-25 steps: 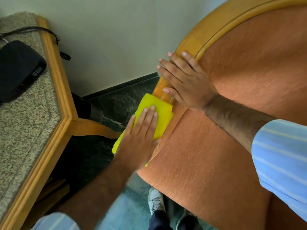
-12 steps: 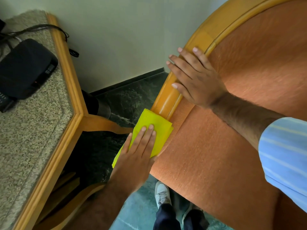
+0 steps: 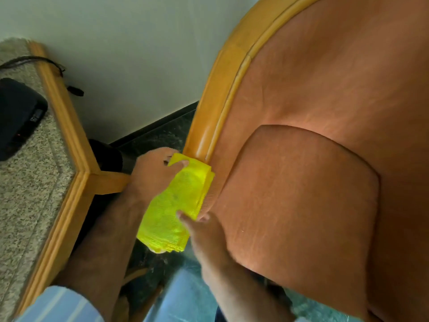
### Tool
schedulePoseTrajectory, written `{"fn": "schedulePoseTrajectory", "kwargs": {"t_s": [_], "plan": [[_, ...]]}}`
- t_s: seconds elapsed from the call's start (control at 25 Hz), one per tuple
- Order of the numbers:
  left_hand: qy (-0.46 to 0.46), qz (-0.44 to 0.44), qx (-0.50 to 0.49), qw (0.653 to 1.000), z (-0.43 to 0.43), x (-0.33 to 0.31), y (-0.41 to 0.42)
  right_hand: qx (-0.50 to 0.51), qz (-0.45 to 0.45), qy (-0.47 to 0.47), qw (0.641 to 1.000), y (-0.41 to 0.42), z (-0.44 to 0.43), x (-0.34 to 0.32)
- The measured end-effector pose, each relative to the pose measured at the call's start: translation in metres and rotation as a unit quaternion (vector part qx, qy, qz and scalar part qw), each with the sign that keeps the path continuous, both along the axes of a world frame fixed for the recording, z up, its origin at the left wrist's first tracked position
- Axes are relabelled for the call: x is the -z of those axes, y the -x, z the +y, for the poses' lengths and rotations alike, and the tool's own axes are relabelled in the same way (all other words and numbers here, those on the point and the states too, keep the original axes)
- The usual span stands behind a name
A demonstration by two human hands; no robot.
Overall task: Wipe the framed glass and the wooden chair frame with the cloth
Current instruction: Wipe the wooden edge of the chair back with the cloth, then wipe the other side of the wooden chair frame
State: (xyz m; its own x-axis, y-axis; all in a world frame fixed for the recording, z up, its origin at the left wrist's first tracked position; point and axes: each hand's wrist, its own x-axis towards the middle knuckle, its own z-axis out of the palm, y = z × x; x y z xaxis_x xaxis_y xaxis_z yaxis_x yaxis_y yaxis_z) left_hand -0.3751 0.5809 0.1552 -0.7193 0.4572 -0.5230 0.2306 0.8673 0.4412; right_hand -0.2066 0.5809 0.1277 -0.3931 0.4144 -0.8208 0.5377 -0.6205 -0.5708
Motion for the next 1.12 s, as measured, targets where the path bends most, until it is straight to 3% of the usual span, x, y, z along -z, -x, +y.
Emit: {"fn": "schedulePoseTrajectory", "kwargs": {"t_s": [0.12, 0.24, 0.36, 0.44, 0.56, 0.64, 0.76, 0.84, 0.92, 1.12], "plan": [[-0.011, 0.064, 0.019, 0.998, 0.001, -0.012, -0.010, -0.033, -0.022, 0.004, 0.999, -0.008, -0.016, 0.005], [-0.113, 0.030, -0.027, 0.993, 0.001, -0.025, -0.029, 0.028, 0.020, 0.017, 0.999, -0.028, 0.009, 0.000], [-0.234, -0.030, -0.034, 0.971, 0.035, -0.048, -0.068, 0.158, 0.108, 0.033, 0.981, -0.093, 0.062, -0.016], [-0.281, -0.074, -0.015, 0.957, 0.068, -0.060, -0.100, 0.185, 0.127, -0.019, 0.974, -0.146, 0.098, -0.031], [-0.346, -0.160, 0.068, 0.922, 0.141, -0.066, -0.178, 0.231, 0.071, -0.143, 0.960, -0.249, 0.149, -0.057], [-0.363, -0.203, 0.167, 0.894, 0.188, -0.072, -0.238, 0.289, 0.000, -0.224, 0.931, -0.319, 0.169, -0.077], [-0.348, -0.258, 0.280, 0.857, 0.240, -0.078, -0.324, 0.382, -0.068, -0.247, 0.888, -0.403, 0.170, -0.086], [-0.332, -0.238, 0.342, 0.846, 0.261, -0.073, -0.376, 0.405, -0.115, -0.260, 0.869, -0.445, 0.159, -0.077], [-0.319, -0.165, 0.407, 0.840, 0.272, -0.057, -0.417, 0.402, -0.173, -0.286, 0.852, -0.475, 0.149, -0.061], [-0.266, -0.016, 0.509, 0.818, 0.272, -0.016, -0.455, 0.354, -0.259, -0.327, 0.837, -0.493, 0.141, -0.025]]}}
